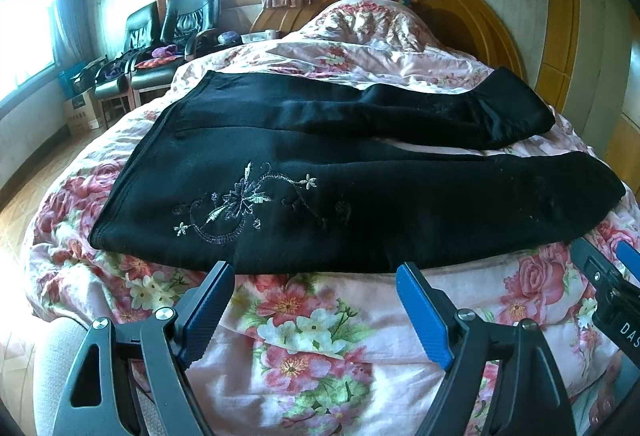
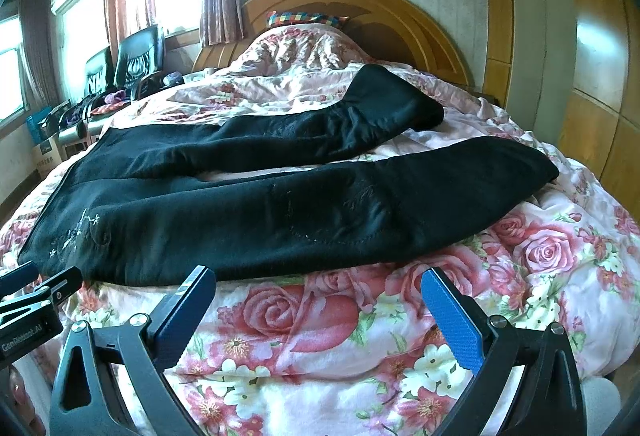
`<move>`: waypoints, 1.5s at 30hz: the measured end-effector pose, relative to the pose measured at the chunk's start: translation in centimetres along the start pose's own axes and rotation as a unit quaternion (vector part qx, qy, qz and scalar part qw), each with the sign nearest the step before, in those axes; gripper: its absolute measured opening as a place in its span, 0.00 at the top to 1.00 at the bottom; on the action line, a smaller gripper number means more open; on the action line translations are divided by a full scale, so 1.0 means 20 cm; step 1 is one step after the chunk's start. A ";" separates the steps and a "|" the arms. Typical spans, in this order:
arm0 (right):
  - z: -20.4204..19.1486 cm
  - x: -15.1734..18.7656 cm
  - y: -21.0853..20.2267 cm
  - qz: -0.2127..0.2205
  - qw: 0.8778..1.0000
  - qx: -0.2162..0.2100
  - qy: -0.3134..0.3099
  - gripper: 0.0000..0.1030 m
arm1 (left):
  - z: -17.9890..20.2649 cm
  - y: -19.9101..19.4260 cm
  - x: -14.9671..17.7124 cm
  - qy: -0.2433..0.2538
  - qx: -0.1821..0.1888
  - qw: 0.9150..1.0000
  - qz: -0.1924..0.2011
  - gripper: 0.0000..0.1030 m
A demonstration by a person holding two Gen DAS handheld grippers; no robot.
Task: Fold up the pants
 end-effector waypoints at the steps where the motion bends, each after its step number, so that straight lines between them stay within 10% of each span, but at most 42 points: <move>1: 0.00 0.00 0.00 0.000 1.000 0.000 0.000 0.00 | 0.00 0.00 0.00 0.000 -0.001 1.000 0.000 0.18; 40: 0.00 0.01 0.02 -0.007 1.000 -0.001 0.006 0.00 | -0.02 0.05 0.01 -0.009 0.002 1.000 -0.026 0.18; 45: 0.03 -0.01 0.04 -0.005 1.000 0.004 -0.003 0.00 | -0.05 0.12 0.02 -0.029 0.105 0.992 -0.067 0.18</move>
Point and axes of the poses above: each gripper's, at about its wrist camera, not at the fingertips, and y roughly the way its jaws point, z to its right, x to its underside, the point moved 2 cm from there along y, roughly the way its jaws point, and after that the axes turned 1 degree about x, right-handed, at the moved point
